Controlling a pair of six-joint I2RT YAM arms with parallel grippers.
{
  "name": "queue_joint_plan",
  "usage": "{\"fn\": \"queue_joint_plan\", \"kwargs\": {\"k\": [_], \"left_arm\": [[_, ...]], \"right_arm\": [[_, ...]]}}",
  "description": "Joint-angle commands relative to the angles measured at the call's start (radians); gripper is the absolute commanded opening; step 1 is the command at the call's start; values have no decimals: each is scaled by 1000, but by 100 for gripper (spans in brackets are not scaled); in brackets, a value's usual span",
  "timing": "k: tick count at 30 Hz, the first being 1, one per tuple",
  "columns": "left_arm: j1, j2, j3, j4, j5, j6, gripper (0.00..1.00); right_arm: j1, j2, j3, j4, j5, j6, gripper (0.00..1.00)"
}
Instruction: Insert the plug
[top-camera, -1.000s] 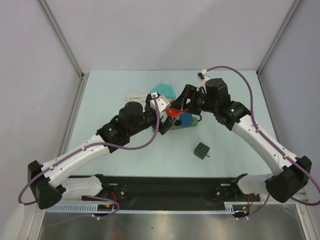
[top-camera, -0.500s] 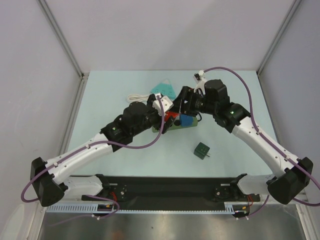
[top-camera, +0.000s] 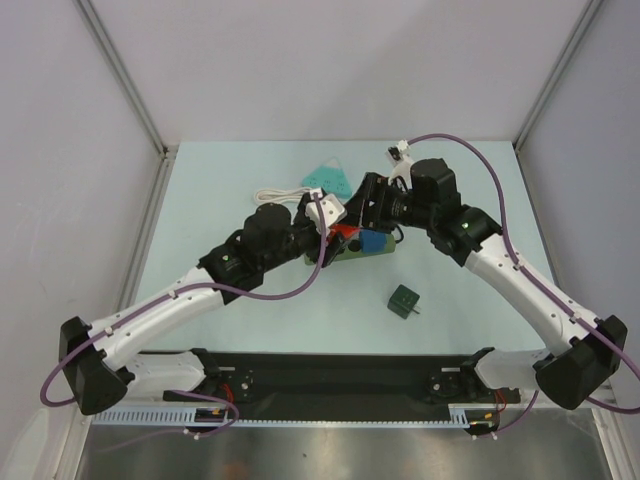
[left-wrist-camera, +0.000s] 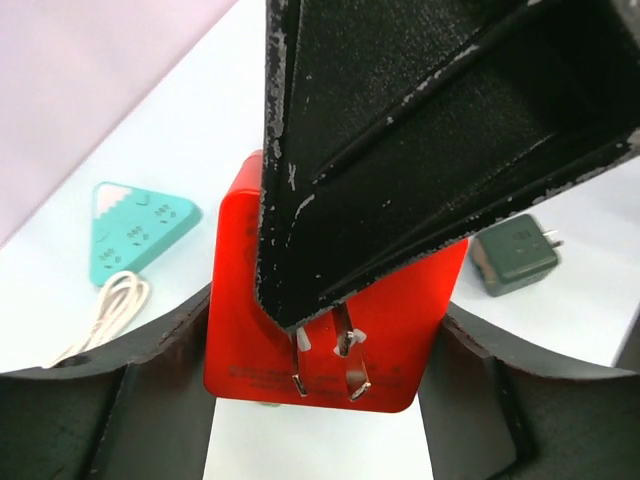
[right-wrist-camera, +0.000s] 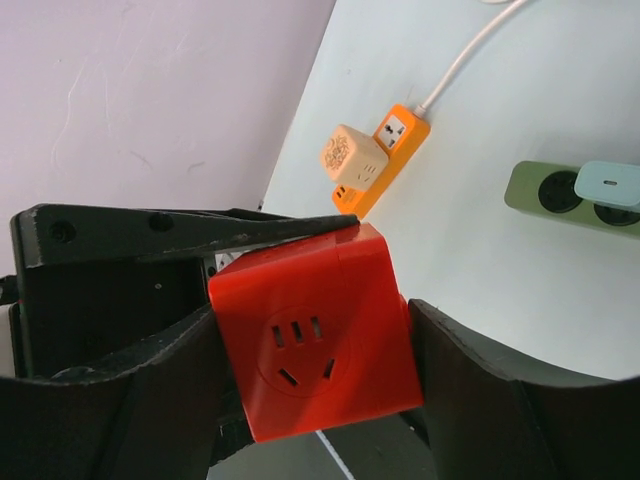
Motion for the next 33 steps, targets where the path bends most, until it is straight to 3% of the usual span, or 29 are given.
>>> {"fn": "queue_joint_plan", "kwargs": {"k": [1, 4, 9, 12, 17, 18, 21, 22, 26, 29, 33], "left_arm": [[-9, -34, 5, 17, 154, -83, 0], [-9, -42, 11, 28, 218, -150, 0], [-9, -60, 27, 49, 294, -244, 0], [-7, -71, 33, 68, 323, -275, 0], [13, -63, 65, 77, 413, -380, 0], [26, -62, 62, 94, 494, -414, 0], [120, -57, 16, 257, 687, -603, 0], [134, -57, 4, 379, 720, -656, 0], [169, -31, -27, 636, 820, -900, 0], [169, -6, -9, 770, 872, -994, 0], [168, 30, -1, 894, 895, -1049, 0]], "right_arm": [[-8, -60, 0, 132, -62, -32, 56], [-20, -82, -17, 156, -60, -56, 72], [-43, -109, -45, 195, -80, -69, 84], [-63, -118, -54, 195, -114, -80, 100], [-155, -206, -83, 245, -192, -130, 100], [-169, -227, -97, 257, -204, -165, 99], [-221, -308, -134, 311, -243, -218, 100], [-225, -331, -149, 334, -247, -224, 100], [-216, -454, -296, 638, -280, -167, 100], [-172, -503, -399, 821, -269, -106, 100], [-91, -479, -401, 850, -266, -142, 100]]}}
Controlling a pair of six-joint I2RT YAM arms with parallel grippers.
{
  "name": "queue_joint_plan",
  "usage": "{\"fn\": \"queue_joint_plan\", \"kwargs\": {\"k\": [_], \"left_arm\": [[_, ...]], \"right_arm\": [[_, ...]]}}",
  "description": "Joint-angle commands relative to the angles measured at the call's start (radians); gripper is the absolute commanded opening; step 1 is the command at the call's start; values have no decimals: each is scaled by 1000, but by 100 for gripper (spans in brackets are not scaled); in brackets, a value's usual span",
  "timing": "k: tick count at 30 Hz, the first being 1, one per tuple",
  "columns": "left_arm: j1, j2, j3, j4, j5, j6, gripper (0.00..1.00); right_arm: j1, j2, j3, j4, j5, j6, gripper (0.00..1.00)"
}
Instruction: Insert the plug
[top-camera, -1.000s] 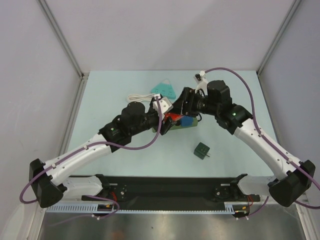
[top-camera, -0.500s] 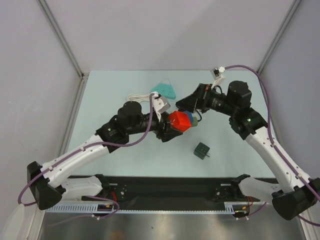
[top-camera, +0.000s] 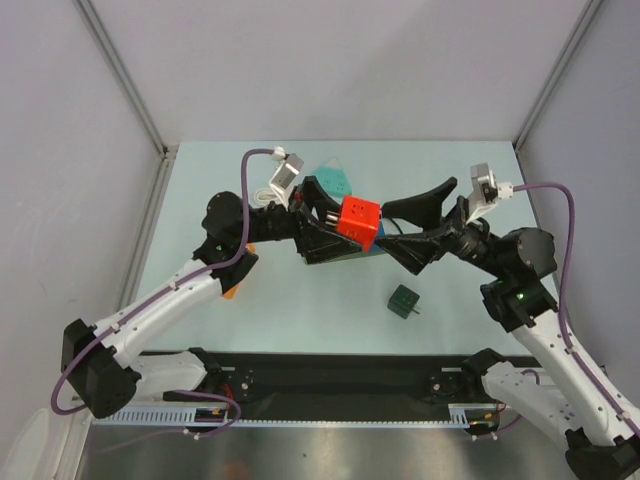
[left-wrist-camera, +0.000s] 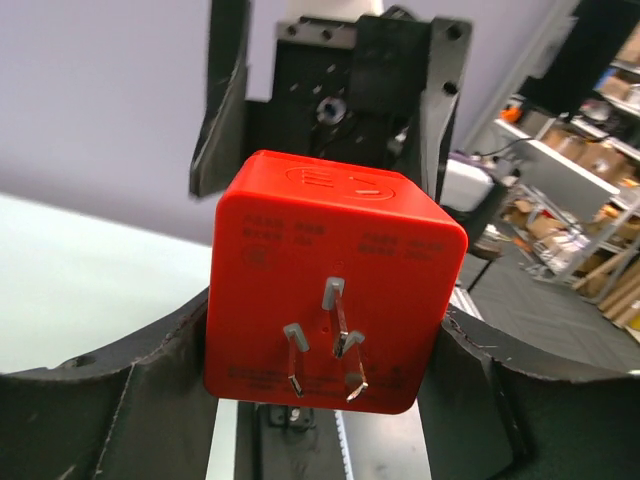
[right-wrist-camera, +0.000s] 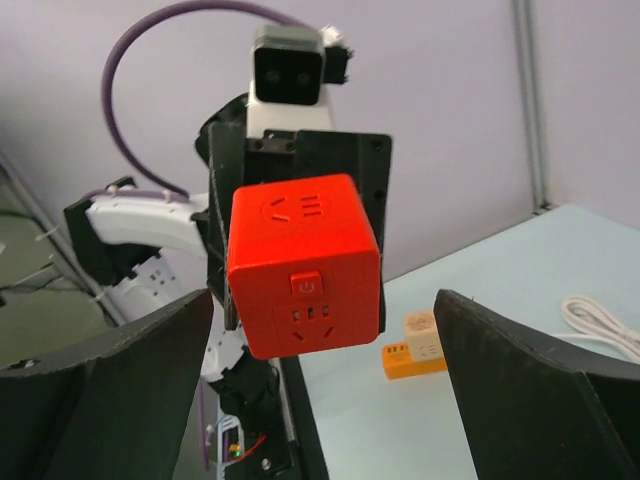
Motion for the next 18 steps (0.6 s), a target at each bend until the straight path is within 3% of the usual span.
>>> {"fn": "queue_joint_plan", "kwargs": {"k": [1, 6, 11, 14, 15, 18], "left_arm": [[-2, 29, 27, 246, 89, -131, 0], [-3, 72, 19, 410, 124, -244, 0], [-8, 82, 11, 418, 121, -248, 0], [-8, 88, 13, 416, 125, -244, 0], [-8, 88, 16, 415, 125, -244, 0], [-8, 101, 24, 404, 124, -241, 0]], "right_arm": [[69, 35, -9, 175, -10, -7, 100], [111, 69, 11, 172, 39, -41, 100], [144, 110, -6, 239, 66, -15, 100], [163, 124, -17, 293, 73, -3, 88], [174, 135, -20, 302, 79, 10, 76], [194, 167, -9, 315, 88, 14, 57]]}}
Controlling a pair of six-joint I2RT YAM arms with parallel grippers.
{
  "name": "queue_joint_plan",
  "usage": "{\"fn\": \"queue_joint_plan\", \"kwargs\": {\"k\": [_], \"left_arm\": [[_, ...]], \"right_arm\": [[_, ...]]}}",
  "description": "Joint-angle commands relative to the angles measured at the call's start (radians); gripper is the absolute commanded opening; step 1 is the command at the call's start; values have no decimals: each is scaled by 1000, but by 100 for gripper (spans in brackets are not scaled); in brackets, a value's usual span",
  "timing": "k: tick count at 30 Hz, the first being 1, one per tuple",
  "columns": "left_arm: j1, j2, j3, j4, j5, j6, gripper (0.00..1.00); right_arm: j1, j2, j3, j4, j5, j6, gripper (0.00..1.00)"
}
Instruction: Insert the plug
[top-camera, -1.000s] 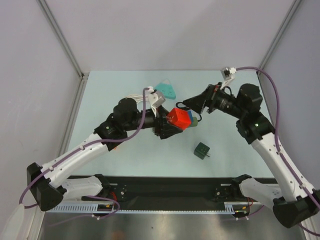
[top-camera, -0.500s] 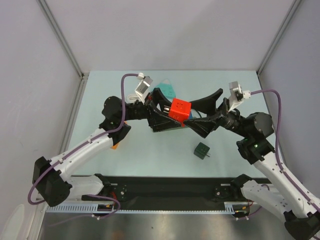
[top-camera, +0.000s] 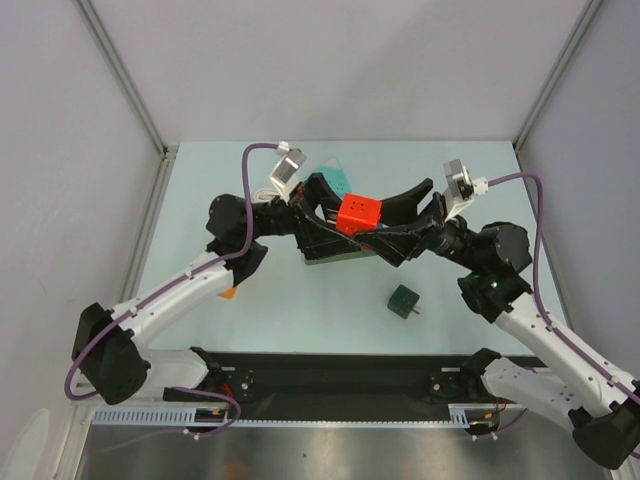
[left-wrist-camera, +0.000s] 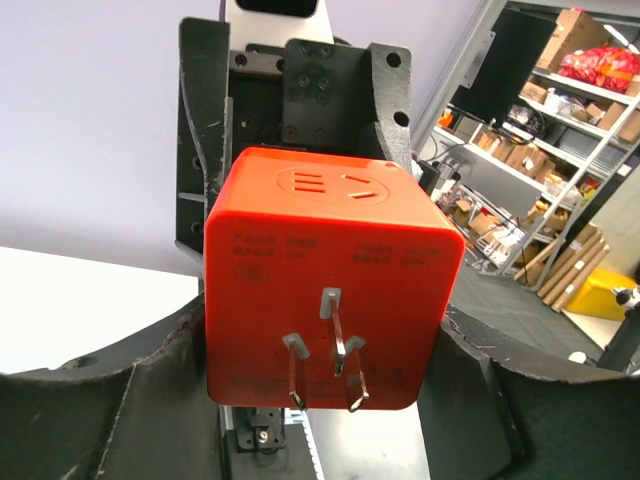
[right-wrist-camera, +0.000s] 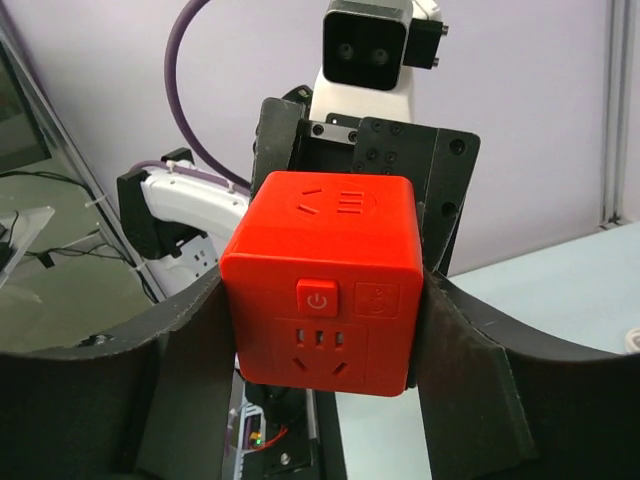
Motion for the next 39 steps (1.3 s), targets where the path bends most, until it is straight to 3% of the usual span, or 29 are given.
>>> {"fn": "queue_joint_plan", "kwargs": {"k": [1, 5, 8, 16, 19, 20, 22, 23, 24, 25, 26, 28, 34, 39], "left_arm": [[-9, 4, 25, 71, 16, -9, 0], [-9, -1, 18, 35, 5, 29, 0], [-9, -4, 23, -25, -4, 61, 0], [-9, -18, 31, -141, -9, 145, 0], [-10, -24, 24, -147, -12, 147, 0], [-9, -27, 21, -147, -13, 146, 0], [-9, -31, 17, -146, -15, 145, 0], [-9, -39, 14, -153, -18, 147, 0], [-9, -41, 17, -159, -18, 147, 0], [-9, -44, 20, -167, -16, 144, 17], [-10, -44, 27, -194, -16, 141, 35], [-9, -53, 33, -228, -6, 152, 99], [-10, -131, 19, -478, -25, 334, 94], [-7, -143, 69, -799, -191, 512, 97]], "right_arm": [[24, 43, 13, 36, 47, 12, 56], [39, 51, 35, -59, 123, -8, 59], [42, 43, 48, -128, 162, -24, 75], [42, 48, 90, -254, 142, -63, 82], [42, 40, 93, -265, 170, -67, 63], [40, 37, 95, -268, 167, -67, 48], [42, 37, 98, -266, 147, -57, 35], [42, 37, 92, -262, 144, -54, 19], [43, 36, 88, -243, 127, -51, 10], [44, 33, 76, -227, 117, -41, 1], [42, 30, 69, -211, 114, -31, 0], [42, 23, 64, -182, 134, 7, 0], [31, 54, 205, -321, 170, -42, 0], [-93, 37, 274, -476, 177, -68, 0]]}}
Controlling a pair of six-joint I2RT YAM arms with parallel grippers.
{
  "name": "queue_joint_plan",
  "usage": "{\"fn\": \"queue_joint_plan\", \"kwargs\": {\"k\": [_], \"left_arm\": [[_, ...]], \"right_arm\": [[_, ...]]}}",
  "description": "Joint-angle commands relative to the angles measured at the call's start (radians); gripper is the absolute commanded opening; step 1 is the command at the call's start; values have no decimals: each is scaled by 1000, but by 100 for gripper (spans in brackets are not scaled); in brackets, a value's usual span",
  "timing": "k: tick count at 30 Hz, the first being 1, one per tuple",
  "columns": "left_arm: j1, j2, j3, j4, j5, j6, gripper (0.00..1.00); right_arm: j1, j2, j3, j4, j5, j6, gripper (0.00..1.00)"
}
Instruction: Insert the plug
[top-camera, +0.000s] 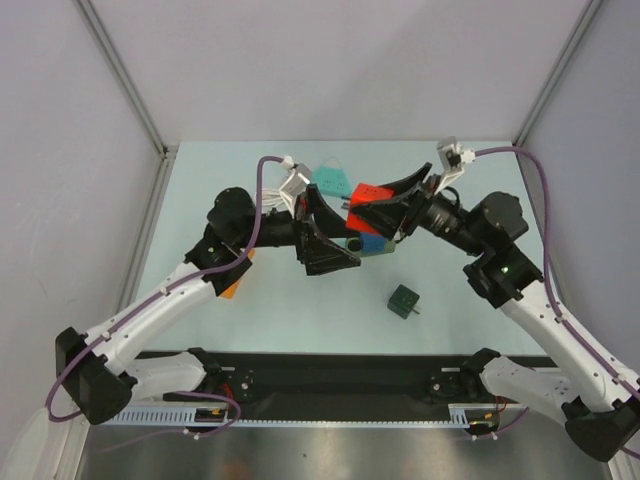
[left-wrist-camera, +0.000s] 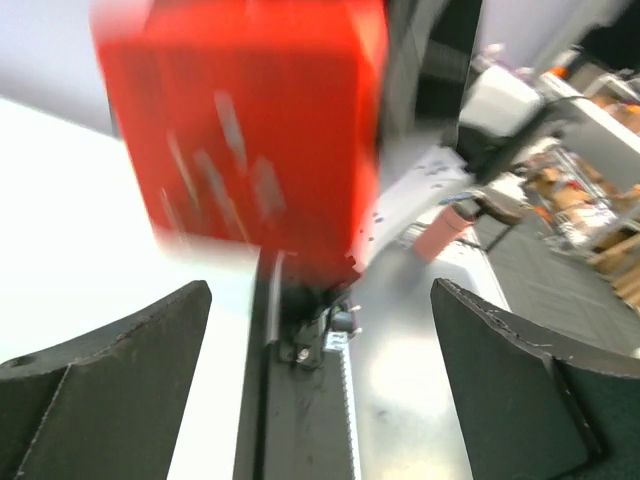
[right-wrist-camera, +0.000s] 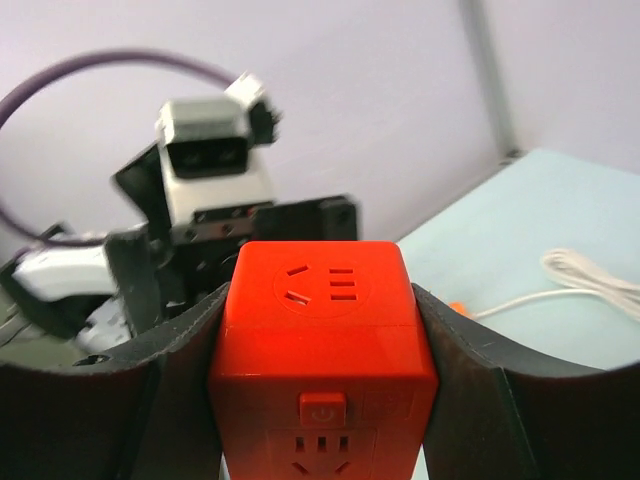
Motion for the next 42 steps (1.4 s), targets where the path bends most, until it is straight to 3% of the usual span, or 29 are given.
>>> {"fn": "queue_joint_plan", "kwargs": {"k": [1, 2, 3, 6, 8, 9, 11, 13, 15, 17, 18, 19, 22, 23, 24, 26, 30, 39, 42], "left_arm": [[-1, -12, 75, -297, -163, 198, 96], [15, -5, 95, -418, -225, 218, 94], [36, 3, 98, -451, -335, 223, 81], [211, 60, 62, -398, -254, 83, 41], [335, 141, 45, -310, -190, 13, 30], [360, 172, 60, -283, -183, 7, 15], [393, 248, 162, -358, -249, 85, 1], [395, 406, 279, -510, -373, 211, 0], [395, 527, 457, -584, -447, 284, 0], [397, 702, 646, -685, -615, 307, 1], [397, 759, 716, -719, -676, 314, 12], [398, 872, 777, -771, -786, 317, 13], [411, 1076, 1017, -837, -856, 311, 12], [415, 1118, 1125, -851, -891, 311, 14], [417, 1165, 1173, -862, -902, 308, 26], [423, 1271, 1287, -862, -898, 301, 29], [430, 1377, 1342, -798, -916, 227, 9], [424, 1467, 1338, -778, -904, 139, 8], [418, 1490, 1346, -750, -815, 116, 6]], "right_arm": [[-111, -26, 102, -126, 35, -43, 0], [-167, -23, 115, -169, 20, -57, 0], [-203, -20, 137, -288, 20, -83, 0], [-319, -21, 174, -414, 3, -120, 0], [-384, -26, 171, -453, -12, -123, 0], [-395, -23, 169, -459, -15, -124, 0], [-407, -15, 158, -472, 0, -126, 0], [-407, 2, 142, -472, 17, -118, 0], [-406, 16, 103, -435, 18, -106, 0], [-406, 32, 59, -368, 5, -89, 0], [-406, 36, 47, -346, 3, -84, 0], [-404, 49, 37, -332, 6, -86, 0], [-404, 81, 37, -318, 5, -107, 0], [-401, 89, 37, -309, -5, -112, 0], [-401, 95, 37, -303, -11, -120, 0], [-401, 117, 42, -289, -24, -124, 0], [-401, 144, 20, -209, -41, -104, 0], [-404, 215, 59, -266, -11, -127, 0], [-404, 215, 46, -274, 2, -143, 0]]}}
